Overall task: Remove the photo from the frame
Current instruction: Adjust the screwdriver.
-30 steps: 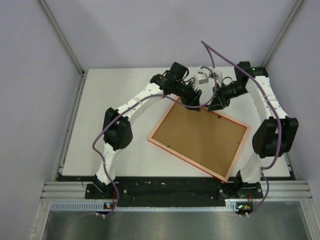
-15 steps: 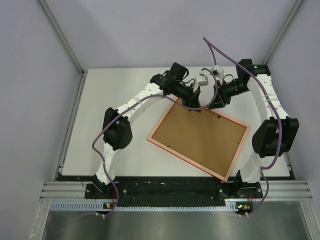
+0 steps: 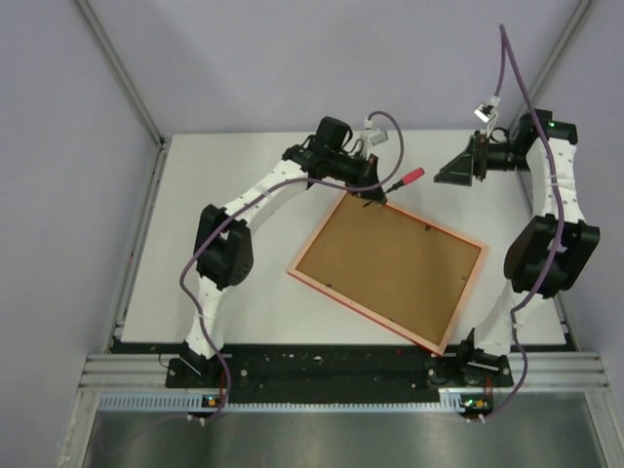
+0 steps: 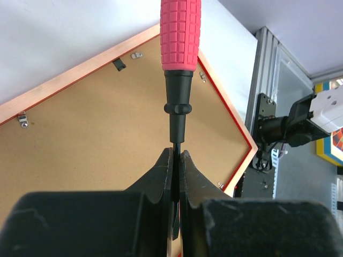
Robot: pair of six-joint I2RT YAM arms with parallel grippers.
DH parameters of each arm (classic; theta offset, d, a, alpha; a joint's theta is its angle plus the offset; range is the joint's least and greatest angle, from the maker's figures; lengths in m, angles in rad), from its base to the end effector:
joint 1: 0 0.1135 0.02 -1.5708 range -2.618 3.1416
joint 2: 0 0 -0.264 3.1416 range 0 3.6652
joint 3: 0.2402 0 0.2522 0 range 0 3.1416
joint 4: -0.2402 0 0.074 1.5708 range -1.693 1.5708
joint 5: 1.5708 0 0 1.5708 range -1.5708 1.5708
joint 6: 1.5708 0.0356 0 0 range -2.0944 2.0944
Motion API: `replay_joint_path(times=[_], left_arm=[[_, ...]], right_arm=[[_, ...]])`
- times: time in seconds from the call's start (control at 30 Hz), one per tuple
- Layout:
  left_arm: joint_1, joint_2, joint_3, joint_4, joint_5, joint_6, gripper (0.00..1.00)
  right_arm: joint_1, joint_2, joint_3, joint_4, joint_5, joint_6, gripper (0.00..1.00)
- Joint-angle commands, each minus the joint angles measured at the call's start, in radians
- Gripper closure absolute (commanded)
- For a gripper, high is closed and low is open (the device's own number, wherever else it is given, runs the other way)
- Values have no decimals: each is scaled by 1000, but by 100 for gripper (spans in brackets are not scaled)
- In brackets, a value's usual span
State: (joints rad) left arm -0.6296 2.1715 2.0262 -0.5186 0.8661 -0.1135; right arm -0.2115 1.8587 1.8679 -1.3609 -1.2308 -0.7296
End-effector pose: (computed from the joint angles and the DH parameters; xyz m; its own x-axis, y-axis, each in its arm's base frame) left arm 0.3855 -0.3144 0.2954 -0.5930 0.3412 -0.7294 0.8044 0.2103 -0.5556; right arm 0.3571 -0.0423 0.3451 -0.6245 -0.0933 -0.7754 -0.7333 0.4117 0.5411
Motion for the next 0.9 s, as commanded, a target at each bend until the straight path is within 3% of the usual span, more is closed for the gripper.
replay_joint_path(times=[0.0,0.23,0.67,0.87], left_arm=[[-1,-101,-6,127,51,-123,100],[-1,-107,-24,224,91,-239,100],[-28,-68,-4,287,93,-314,100],[-33,-58,0,290,100,-318,100]], right_arm=[[-32,10,-13,-135,-223,-31,11],[-23,40,-72,-142,-386,-100,14],[116,94,25,-144,-423,-129,23],[115,132,89,-144,-423,-105,31]])
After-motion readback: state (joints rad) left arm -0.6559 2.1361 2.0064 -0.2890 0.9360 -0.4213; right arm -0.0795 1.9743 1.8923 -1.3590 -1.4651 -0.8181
